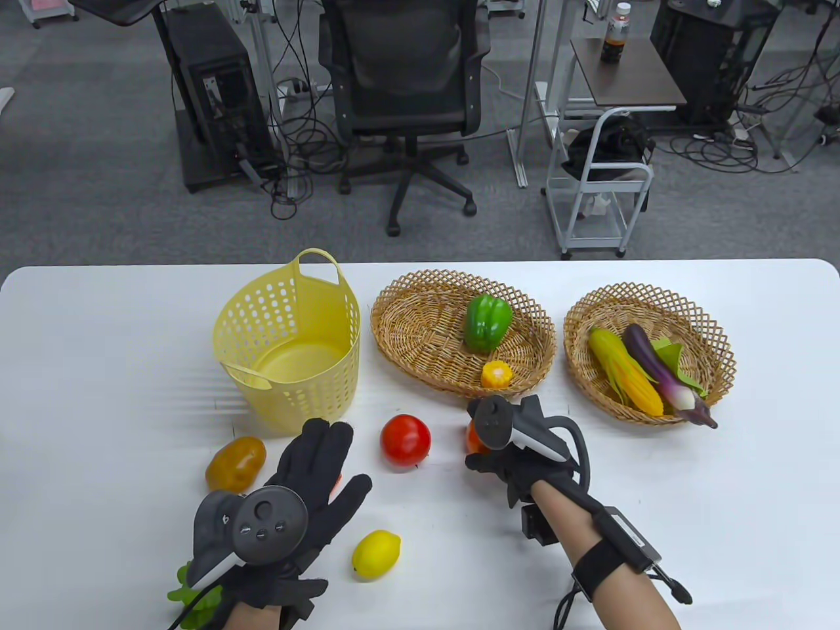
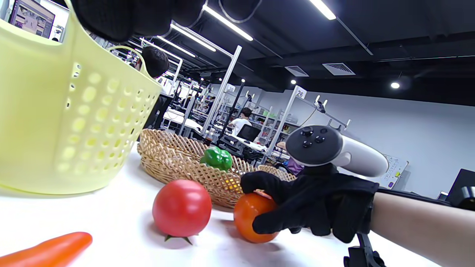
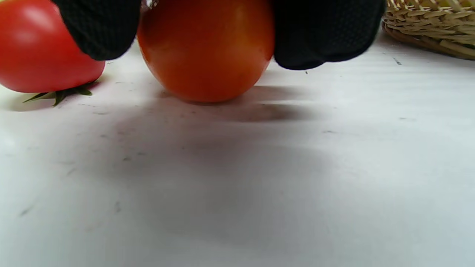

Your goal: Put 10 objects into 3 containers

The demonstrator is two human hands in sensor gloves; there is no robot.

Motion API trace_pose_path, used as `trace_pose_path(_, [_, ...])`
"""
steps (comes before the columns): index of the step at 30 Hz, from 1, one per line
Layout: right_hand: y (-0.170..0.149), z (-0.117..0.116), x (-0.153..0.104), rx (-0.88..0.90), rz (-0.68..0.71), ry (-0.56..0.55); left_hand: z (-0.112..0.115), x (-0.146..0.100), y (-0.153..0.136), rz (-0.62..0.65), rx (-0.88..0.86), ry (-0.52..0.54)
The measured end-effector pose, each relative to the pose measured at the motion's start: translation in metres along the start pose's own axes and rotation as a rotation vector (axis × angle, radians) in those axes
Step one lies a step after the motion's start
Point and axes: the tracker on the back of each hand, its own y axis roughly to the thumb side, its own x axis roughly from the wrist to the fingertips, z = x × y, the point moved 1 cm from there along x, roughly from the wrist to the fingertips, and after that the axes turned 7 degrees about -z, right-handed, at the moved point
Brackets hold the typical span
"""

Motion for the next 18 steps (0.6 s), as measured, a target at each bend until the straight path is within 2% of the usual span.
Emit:
trace_pose_path(6, [0.000, -0.010, -0.004, -0.073, -0.022, -0.087, -0.003, -0.003, 0.000, 0.011, -0.009, 0.012])
trace_pose_path(10, [-0.002, -0.008, -0.008, -0.088, -0.014, -0.104, -0.005, -0.005, 0.001, 0.019, -0.015, 0.019])
trace_pose_path(15, [-0.001, 0.017, -0.019, 0.027, 0.029, -0.150, -0.006, -0.006, 0.001, 0.024, -0.019, 0.023])
trace_pose_path(18, [0.005, 0.041, -0.021, 0.071, 0.048, -0.215, -0.007, -0.007, 0.001, 0.025, -0.024, 0.025])
